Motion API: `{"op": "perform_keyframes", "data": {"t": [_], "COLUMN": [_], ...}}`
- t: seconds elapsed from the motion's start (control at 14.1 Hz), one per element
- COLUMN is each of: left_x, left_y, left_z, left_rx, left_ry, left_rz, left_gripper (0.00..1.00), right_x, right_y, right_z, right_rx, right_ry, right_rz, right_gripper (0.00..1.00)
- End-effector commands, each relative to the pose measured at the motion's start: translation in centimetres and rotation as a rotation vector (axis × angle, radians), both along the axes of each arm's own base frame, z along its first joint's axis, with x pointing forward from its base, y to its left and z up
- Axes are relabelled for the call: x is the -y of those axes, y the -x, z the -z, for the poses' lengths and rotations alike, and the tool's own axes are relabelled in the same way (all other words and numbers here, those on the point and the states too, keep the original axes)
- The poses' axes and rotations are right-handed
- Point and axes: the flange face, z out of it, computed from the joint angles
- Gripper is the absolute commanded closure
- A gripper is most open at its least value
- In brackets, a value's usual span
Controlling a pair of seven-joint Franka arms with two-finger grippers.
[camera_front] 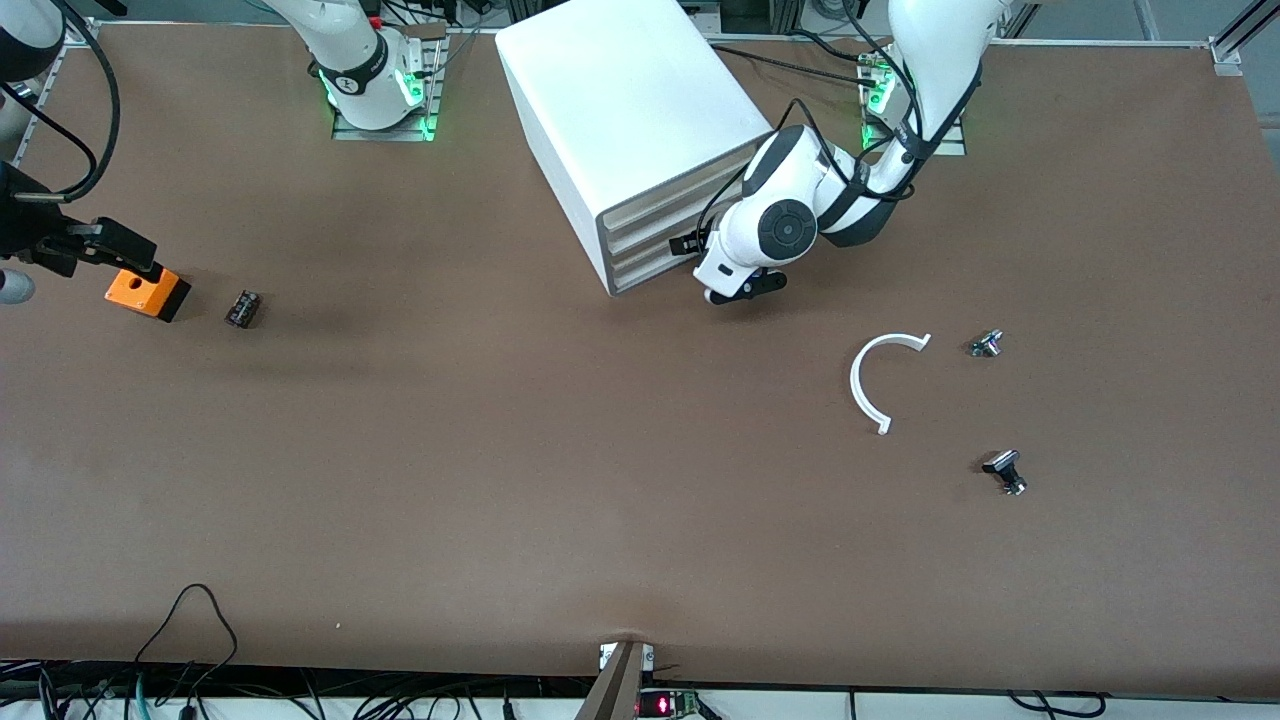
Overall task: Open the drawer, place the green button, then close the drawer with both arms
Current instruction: 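Push the drawer shut with the left gripper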
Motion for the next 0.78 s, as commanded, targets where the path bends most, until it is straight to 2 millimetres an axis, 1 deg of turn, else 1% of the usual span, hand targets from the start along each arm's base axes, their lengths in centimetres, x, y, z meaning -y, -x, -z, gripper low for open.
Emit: {"op": "perform_keyframes", "data": {"t": [0.0,0.07,0.14,0.21,0.28,0.36,0.43,0.5,0.57,0.64,0.71], "left_x": [-1.3,-1.7,-2.8,-3.2,-3.5,-5.4,-7.6,-10.7,-13.4,-15.4,-17.1], "left_y": [-0.3,-0.8,-1.7,-2.3,-3.6,-5.7,-7.4,-9.4,-11.0,-12.4,-13.4], "left_z": [-1.2,-1.8,-2.2,-2.4,-3.3,-5.1,-6.7,-7.7,-8.5,-9.7,-11.3], "left_rx": [0.034,0.056,0.073,0.098,0.16,0.227,0.269,0.303,0.336,0.376,0.412], "left_ry": [0.07,0.091,0.106,0.12,0.136,0.14,0.138,0.133,0.131,0.132,0.131], "left_rz": [0.084,0.112,0.116,0.127,0.112,0.075,0.05,0.014,-0.01,-0.011,-0.007], "left_gripper": [0.01,0.01,0.01,0.01,0.01,0.01,0.01,0.01,0.01,0.01,0.01], "right_x": [0.6,0.5,0.4,0.1,-0.1,-0.1,-0.2,-0.2,-0.2,-0.2,-0.2], "right_y": [1.0,1.0,0.8,0.8,0.8,0.6,0.5,0.4,0.4,0.3,0.3], "right_z": [-0.4,-0.3,-0.4,-0.4,-0.3,0.2,0.2,0.4,0.2,0.3,0.3], "right_rx": [0.014,0.009,0.006,-0.002,-0.005,-0.016,-0.014,-0.015,-0.015,-0.015,-0.015], "right_ry": [-0.024,-0.024,-0.022,-0.021,-0.02,-0.02,-0.024,-0.025,-0.025,-0.026,-0.029], "right_rz": [-0.002,-0.003,-0.008,-0.013,-0.025,-0.029,-0.023,-0.01,-0.004,-0.004,-0.005], "right_gripper": [0.0,0.0,0.0,0.0,0.0,0.0,0.0,0.0,0.0,0.0,0.0]}}
